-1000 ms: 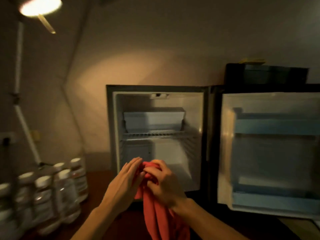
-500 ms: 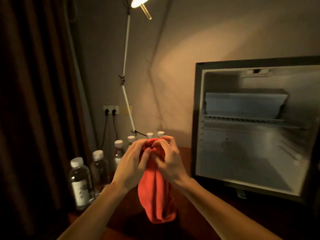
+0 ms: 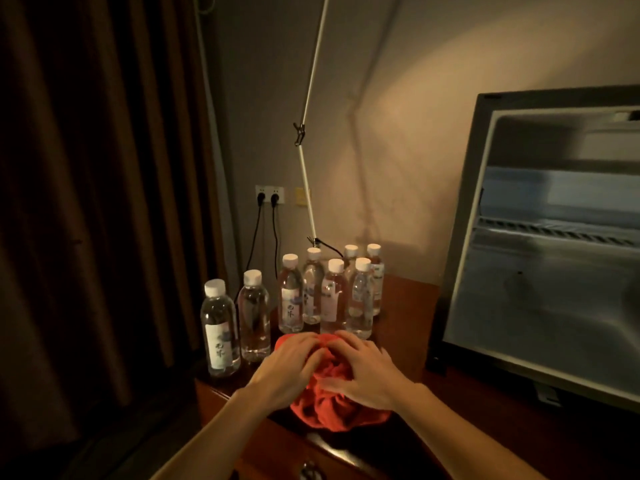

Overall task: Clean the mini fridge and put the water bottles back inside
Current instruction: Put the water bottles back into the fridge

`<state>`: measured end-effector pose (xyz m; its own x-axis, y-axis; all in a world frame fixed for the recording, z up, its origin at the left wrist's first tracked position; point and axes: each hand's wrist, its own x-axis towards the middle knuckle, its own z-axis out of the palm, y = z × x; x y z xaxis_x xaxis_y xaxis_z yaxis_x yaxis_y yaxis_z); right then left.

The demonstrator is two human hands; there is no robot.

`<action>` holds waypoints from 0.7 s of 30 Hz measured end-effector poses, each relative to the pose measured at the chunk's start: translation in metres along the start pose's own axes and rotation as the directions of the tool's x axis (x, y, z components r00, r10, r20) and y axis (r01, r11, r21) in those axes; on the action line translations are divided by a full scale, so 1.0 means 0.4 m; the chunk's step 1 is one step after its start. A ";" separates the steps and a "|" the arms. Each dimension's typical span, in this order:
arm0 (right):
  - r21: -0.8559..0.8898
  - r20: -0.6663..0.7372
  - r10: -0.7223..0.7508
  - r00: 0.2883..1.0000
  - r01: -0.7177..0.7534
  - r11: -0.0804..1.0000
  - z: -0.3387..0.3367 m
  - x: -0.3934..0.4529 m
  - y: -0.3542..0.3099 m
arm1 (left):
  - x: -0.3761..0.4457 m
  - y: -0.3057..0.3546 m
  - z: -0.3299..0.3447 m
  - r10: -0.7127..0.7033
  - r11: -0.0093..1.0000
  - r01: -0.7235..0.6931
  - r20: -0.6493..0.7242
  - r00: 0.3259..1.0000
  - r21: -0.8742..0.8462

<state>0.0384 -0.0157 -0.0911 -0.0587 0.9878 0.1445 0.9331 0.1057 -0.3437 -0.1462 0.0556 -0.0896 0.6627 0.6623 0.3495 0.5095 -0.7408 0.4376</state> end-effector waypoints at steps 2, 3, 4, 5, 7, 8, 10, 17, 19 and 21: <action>0.058 0.046 -0.041 0.998 0.039 0.998 0.013 -0.013 0.022 | -0.002 -0.017 0.021 0.007 1.000 -0.007 0.024 1.000 0.018; 0.071 0.055 -0.060 0.997 0.056 0.996 0.023 -0.019 0.028 | -0.004 -0.022 0.030 0.008 1.000 -0.008 0.030 1.000 0.026; 0.067 0.053 -0.070 0.996 0.067 0.996 0.035 -0.023 0.031 | -0.008 -0.026 0.038 0.010 0.999 -0.011 0.028 1.000 0.033; 0.055 0.041 -0.070 0.997 0.068 0.996 0.048 -0.023 0.030 | -0.012 -0.029 0.043 0.012 0.999 -0.013 0.022 1.000 0.043; 0.017 0.024 -0.054 0.998 0.054 0.998 0.065 -0.012 0.017 | -0.025 -0.035 0.040 -0.001 0.998 0.000 0.015 1.000 0.067; -0.010 0.025 -0.042 0.999 0.042 0.999 0.068 -0.006 0.007 | -0.031 -0.038 0.035 -0.011 0.997 0.010 0.016 1.000 0.080; -0.063 0.033 -0.015 0.999 0.017 0.998 0.068 0.002 -0.011 | -0.046 -0.045 0.020 -0.027 0.992 0.026 0.011 1.000 0.120; -0.142 -0.050 0.006 0.999 -0.013 0.990 0.029 -0.004 -0.072 | -0.131 -0.040 -0.055 -0.024 0.986 0.038 -0.090 0.996 0.162; -0.140 -0.149 -0.025 0.989 0.004 0.990 0.008 0.004 -0.108 | -0.164 -0.046 -0.083 -0.050 0.982 0.075 -0.145 0.988 0.173; -0.105 -0.224 -0.078 0.972 0.055 0.993 -0.007 0.022 -0.149 | -0.197 -0.056 -0.116 -0.080 0.972 0.127 -0.227 0.971 0.199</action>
<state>-0.0168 -0.0139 -0.0666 -0.0502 0.9258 0.3747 0.9605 0.1476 -0.2360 -0.2352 0.0251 -0.0887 0.4776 0.7275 0.4926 0.6886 -0.6581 0.3045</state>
